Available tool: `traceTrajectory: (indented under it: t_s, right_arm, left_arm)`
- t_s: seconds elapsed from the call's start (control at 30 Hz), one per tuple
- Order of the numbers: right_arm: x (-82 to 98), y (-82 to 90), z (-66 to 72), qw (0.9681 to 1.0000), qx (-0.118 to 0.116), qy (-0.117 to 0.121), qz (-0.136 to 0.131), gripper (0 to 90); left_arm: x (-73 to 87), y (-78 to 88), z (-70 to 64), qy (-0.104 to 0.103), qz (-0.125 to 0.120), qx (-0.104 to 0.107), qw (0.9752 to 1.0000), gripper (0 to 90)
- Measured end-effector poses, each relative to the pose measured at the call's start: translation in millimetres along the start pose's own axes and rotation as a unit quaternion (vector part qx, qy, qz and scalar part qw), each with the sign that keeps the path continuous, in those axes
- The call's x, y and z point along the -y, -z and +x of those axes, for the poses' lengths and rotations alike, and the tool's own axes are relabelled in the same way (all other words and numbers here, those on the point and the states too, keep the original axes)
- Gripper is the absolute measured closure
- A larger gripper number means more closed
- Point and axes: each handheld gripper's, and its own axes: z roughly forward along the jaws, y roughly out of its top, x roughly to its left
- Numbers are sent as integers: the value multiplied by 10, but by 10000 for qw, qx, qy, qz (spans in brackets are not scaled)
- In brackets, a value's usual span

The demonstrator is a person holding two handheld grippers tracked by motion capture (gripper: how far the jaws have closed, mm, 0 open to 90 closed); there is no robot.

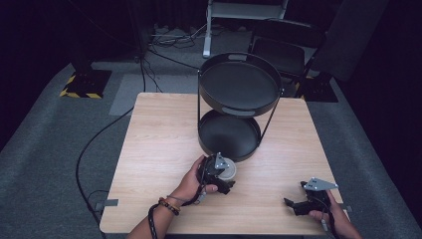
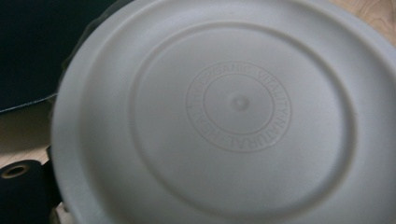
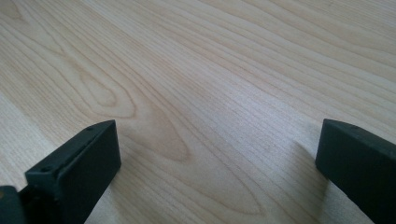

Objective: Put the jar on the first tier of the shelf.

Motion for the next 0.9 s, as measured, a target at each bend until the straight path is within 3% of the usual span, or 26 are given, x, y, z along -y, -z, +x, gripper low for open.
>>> traceTrajectory:
  t_s: [0.4,0.63,0.9]
  right_arm:
    - [0,0,0,10000,1,1,2,0]
    - [0,0,-1,10000,0,3,1,0]
    - [0,0,0,10000,1,1,3,0]
  left_arm:
    - [4,33,-10,-126,50,48,9999,90]
    - [-71,164,-20,-75,-123,-85,9999,90]
    - [-172,222,-24,-101,-98,-233,9996,90]
